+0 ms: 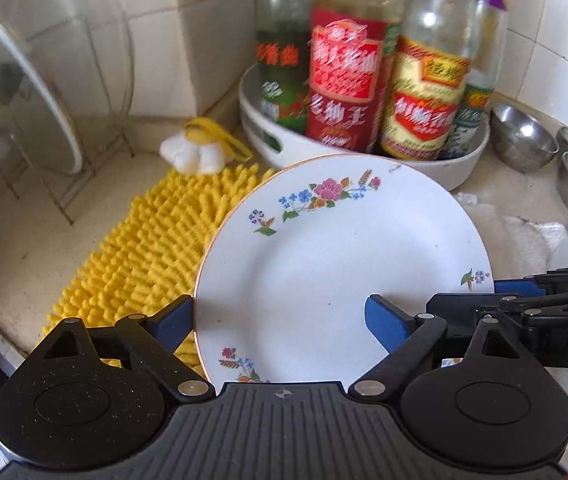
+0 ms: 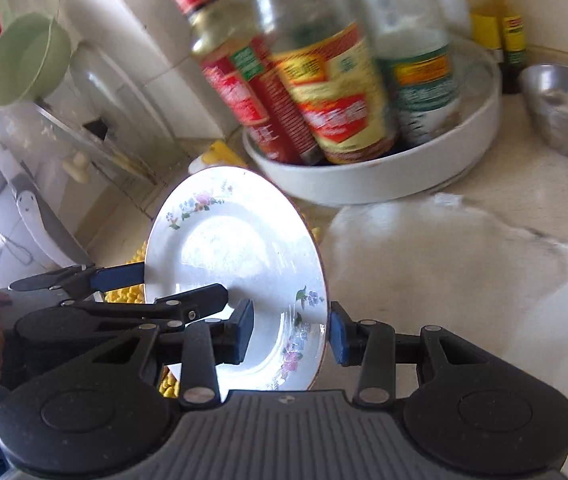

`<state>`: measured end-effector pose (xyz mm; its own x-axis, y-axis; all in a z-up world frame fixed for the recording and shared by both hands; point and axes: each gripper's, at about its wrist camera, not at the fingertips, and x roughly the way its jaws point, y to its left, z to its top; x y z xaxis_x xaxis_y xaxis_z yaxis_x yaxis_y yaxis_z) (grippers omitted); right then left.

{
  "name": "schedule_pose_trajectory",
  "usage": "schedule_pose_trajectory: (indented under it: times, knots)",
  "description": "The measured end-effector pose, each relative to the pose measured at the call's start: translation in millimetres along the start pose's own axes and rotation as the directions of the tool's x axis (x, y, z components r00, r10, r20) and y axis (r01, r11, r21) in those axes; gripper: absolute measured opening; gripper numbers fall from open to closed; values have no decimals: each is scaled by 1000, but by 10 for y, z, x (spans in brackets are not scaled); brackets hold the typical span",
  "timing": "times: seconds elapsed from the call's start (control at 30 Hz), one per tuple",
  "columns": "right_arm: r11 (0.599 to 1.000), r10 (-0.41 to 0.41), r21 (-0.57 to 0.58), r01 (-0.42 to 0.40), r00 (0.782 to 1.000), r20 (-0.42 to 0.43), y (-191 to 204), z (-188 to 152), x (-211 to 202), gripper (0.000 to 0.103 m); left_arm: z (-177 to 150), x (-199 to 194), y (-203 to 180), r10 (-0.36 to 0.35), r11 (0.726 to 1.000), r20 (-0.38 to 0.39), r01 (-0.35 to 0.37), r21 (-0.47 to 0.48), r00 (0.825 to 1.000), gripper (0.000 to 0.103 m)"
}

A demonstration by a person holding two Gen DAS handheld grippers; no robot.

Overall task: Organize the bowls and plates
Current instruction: 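Carry the floral-rim plate onto the plate stack and open the right gripper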

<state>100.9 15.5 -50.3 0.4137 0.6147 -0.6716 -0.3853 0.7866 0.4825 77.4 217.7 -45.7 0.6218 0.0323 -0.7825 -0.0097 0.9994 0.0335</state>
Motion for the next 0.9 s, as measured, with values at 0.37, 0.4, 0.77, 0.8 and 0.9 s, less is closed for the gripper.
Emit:
schedule_pose_trajectory:
  times: [0.37, 0.4, 0.77, 0.8, 0.9]
  knots:
    - [990, -104, 108, 94, 990, 94, -598, -93, -747, 43, 192, -59, -777, -96, 989, 34, 92, 112, 995, 94]
    - [987, -117, 122, 105, 988, 101, -652, -114, -816, 43, 202, -60, -862, -110, 987, 36, 105, 124, 993, 94]
    - [944, -240, 264, 198, 961, 138, -1119, -438, -1406, 43, 220, -78, -1763, -243, 932, 15, 229, 280, 970, 94]
    - [941, -247, 272, 204, 959, 136, -1142, -462, -1432, 43, 212, -78, -1829, -252, 927, 10, 238, 291, 968, 94]
    - [930, -266, 297, 218, 955, 133, -1220, -537, -1513, 43, 169, -83, -2005, -272, 911, -6, 259, 321, 962, 94]
